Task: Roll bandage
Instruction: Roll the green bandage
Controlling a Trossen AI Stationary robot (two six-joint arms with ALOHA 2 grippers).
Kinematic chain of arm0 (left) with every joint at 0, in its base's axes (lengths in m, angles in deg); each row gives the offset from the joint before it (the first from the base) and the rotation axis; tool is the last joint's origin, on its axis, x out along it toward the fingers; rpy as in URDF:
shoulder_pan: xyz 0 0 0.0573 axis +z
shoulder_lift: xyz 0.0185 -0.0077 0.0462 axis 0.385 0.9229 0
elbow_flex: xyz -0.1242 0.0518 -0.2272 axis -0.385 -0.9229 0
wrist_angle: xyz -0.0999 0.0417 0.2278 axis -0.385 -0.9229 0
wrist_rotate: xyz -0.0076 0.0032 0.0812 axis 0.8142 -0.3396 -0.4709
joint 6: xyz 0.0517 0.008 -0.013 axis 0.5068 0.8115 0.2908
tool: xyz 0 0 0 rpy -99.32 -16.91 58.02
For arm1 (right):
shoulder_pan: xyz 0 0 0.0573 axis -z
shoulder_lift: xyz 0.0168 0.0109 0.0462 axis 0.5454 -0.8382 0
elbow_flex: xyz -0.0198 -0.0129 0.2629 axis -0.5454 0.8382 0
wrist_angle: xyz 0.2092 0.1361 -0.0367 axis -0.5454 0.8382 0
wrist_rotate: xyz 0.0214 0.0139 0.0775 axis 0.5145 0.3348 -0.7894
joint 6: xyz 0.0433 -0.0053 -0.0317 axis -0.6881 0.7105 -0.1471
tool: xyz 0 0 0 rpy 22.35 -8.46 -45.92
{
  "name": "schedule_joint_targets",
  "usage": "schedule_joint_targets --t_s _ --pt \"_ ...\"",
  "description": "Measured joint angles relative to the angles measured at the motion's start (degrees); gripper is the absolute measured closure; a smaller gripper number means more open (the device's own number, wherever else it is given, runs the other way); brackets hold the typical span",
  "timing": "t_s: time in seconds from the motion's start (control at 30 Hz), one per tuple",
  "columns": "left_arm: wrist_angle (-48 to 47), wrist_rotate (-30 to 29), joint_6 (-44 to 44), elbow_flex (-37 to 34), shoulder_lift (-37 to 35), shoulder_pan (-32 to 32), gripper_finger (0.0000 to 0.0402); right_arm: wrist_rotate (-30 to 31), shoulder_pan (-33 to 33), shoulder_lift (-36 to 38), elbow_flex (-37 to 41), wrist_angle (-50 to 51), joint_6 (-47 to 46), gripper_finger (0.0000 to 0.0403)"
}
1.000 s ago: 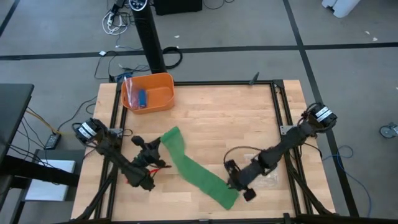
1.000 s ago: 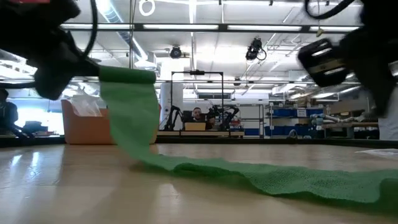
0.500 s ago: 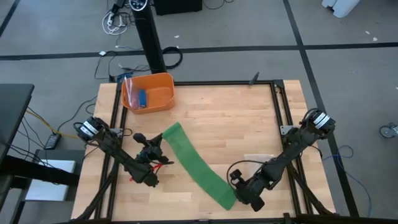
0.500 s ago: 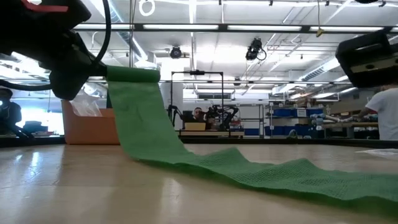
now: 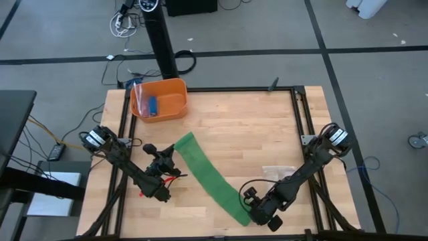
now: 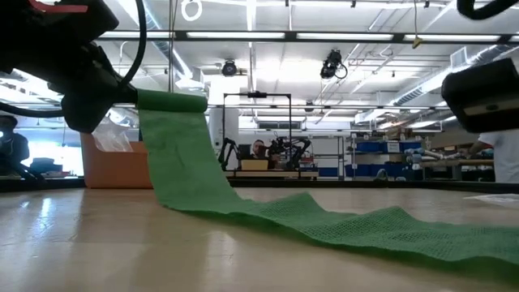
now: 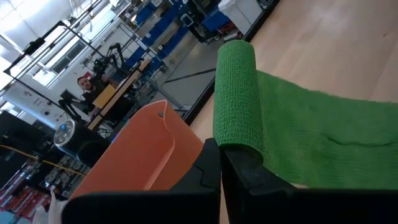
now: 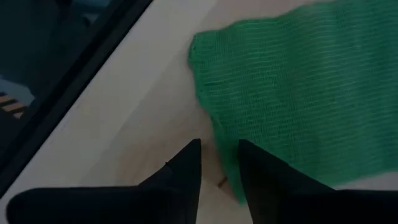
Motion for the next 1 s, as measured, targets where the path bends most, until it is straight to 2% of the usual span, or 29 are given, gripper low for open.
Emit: schedule_joint_targets --t_s 0.17,0.33,0.47,0.73,0.87,1.0 --pt "-0.1 0.3 0.0 -0.1 0.0 0.0 0.0399 1.5 0.3 0.1 0.0 -0.3 -0.7 0.0324" --pt "1.3 0.5 0.0 -0.8 0.0 0.0 0.0399 3.4 0.2 2.4 0.0 -0.1 -0.3 0.0393" --pt "2.4 0.6 0.0 -1.9 0.0 0.0 0.0399 5.8 0.0 6.5 -2.1 3.3 -2.1 0.0397" --pt "5.8 1.5 1.9 -3.5 0.0 -0.1 0.0399 26.2 -1.6 11.9 -20.6 25.3 -0.4 0.0401" --pt "12.8 2.2 12.7 -3.5 0.0 -0.3 0.0399 36.8 -0.5 12.2 -32.4 32.7 4.5 0.0401" --pt "23.3 4.2 25.7 -3.5 0.0 0.2 0.0399 45.4 1.4 12.3 -43.2 34.3 11.2 0.0402"
